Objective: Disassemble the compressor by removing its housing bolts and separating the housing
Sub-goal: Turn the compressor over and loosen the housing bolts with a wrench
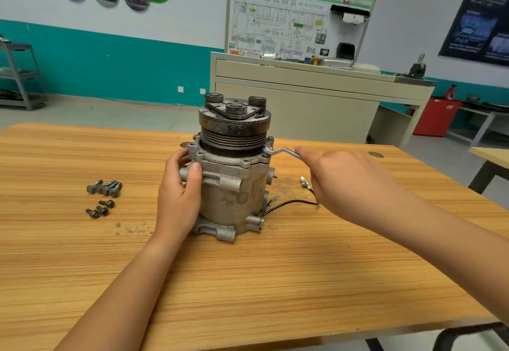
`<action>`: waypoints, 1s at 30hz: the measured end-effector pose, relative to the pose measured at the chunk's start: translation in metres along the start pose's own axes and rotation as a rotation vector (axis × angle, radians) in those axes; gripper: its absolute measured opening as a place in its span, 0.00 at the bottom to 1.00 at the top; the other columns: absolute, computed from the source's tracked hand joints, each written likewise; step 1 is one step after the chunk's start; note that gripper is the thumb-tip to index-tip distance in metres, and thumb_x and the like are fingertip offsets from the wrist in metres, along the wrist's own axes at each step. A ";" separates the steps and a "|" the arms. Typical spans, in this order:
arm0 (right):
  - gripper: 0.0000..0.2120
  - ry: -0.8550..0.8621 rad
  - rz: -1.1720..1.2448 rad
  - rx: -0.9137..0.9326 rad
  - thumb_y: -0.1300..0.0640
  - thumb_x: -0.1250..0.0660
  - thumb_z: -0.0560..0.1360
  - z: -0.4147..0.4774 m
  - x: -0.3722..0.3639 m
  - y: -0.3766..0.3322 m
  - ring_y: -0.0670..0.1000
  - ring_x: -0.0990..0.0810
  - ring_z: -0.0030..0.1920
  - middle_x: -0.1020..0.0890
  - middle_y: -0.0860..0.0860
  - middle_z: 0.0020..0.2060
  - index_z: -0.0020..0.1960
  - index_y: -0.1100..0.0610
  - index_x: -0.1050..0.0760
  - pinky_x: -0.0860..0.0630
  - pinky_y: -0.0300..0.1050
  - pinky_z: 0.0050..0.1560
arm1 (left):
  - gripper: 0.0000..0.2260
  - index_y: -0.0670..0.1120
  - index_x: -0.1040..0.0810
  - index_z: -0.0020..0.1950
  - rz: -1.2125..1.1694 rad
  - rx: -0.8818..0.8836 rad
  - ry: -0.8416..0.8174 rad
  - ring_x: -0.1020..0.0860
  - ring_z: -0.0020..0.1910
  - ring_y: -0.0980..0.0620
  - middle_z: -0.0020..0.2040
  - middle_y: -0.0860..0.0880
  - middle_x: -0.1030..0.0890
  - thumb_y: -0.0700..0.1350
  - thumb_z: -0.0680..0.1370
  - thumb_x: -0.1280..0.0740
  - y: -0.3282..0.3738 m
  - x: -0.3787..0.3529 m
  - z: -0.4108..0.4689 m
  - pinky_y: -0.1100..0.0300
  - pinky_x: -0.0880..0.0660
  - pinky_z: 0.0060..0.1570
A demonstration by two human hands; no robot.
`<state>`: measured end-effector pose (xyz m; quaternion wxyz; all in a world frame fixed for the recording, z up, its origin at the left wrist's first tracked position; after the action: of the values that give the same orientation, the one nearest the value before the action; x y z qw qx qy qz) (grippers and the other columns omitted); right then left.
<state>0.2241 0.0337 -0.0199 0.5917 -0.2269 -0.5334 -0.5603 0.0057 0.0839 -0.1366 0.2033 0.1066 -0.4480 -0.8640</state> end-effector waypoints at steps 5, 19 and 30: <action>0.32 -0.061 -0.273 0.079 0.69 0.45 0.76 -0.002 0.015 -0.024 0.52 0.39 0.27 0.36 0.54 0.31 0.74 0.64 0.57 0.43 0.43 0.21 | 0.17 0.56 0.34 0.63 -0.008 0.016 0.005 0.30 0.53 0.76 0.54 0.66 0.28 0.55 0.75 0.43 -0.001 0.000 0.000 0.79 0.33 0.46; 0.32 -0.061 -0.388 0.209 0.67 0.44 0.76 0.014 0.013 -0.007 0.52 0.36 0.25 0.36 0.52 0.29 0.75 0.62 0.57 0.39 0.43 0.20 | 0.17 0.56 0.35 0.63 0.018 -0.011 -0.008 0.32 0.52 0.78 0.55 0.68 0.30 0.55 0.75 0.44 0.000 0.000 0.000 0.83 0.36 0.44; 0.24 0.238 -0.089 0.396 0.74 0.38 0.71 0.064 -0.031 0.047 0.59 0.24 0.36 0.23 0.59 0.41 0.65 0.62 0.33 0.26 0.49 0.32 | 0.17 0.55 0.34 0.64 0.017 -0.019 -0.012 0.31 0.53 0.77 0.54 0.66 0.29 0.55 0.75 0.44 0.000 0.000 0.000 0.81 0.34 0.45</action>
<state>0.2484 0.1143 -0.0110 0.6582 -0.0149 -0.5690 -0.4928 0.0053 0.0837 -0.1367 0.2090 0.0954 -0.4419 -0.8671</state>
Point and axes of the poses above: each hand's wrist, its own z-axis towards the middle knuckle, its own x-axis out of the back of the hand, y = z × x, the point moved 1 cm from there along z, towards the middle knuckle
